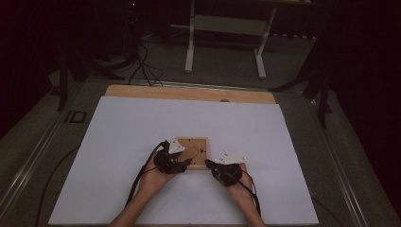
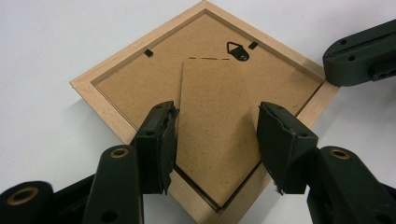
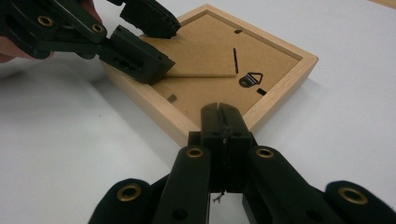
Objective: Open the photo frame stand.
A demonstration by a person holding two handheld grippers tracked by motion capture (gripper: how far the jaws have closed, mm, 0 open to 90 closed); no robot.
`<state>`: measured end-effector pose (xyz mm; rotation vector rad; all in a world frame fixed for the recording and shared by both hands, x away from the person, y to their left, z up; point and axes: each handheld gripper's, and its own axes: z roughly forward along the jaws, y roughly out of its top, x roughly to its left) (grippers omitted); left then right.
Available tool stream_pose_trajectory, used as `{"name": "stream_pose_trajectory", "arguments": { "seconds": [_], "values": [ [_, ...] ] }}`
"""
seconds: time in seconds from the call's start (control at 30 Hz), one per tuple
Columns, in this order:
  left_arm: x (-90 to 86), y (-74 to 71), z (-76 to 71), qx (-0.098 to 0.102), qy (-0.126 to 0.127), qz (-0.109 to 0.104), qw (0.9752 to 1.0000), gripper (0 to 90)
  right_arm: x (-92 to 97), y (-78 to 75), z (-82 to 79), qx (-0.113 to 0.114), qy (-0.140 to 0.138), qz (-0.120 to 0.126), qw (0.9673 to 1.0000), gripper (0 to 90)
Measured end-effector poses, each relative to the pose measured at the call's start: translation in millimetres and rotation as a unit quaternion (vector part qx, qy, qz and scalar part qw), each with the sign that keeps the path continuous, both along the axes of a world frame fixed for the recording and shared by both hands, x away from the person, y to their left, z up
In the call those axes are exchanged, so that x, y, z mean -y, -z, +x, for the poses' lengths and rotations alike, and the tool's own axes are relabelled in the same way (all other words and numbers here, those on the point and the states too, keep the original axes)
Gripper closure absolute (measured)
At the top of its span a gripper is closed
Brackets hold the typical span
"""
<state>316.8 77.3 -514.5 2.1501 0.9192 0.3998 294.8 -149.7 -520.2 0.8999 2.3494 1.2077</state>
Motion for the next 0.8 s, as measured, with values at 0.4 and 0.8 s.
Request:
{"name": "stream_pose_trajectory", "arguments": {
  "seconds": [0.4,0.8],
  "values": [
    [2.0,-3.5,1.6,-0.009,0.006,0.013,0.9999,51.0,-0.3,-0.1,-0.4,-0.003,0.0,0.002,1.0,89.9],
    [5.4,-17.9,2.5,0.007,0.001,0.012,0.9999,51.3,-1.3,0.0,-1.2,-0.001,-0.006,0.001,1.0,89.9]
  ]
}}
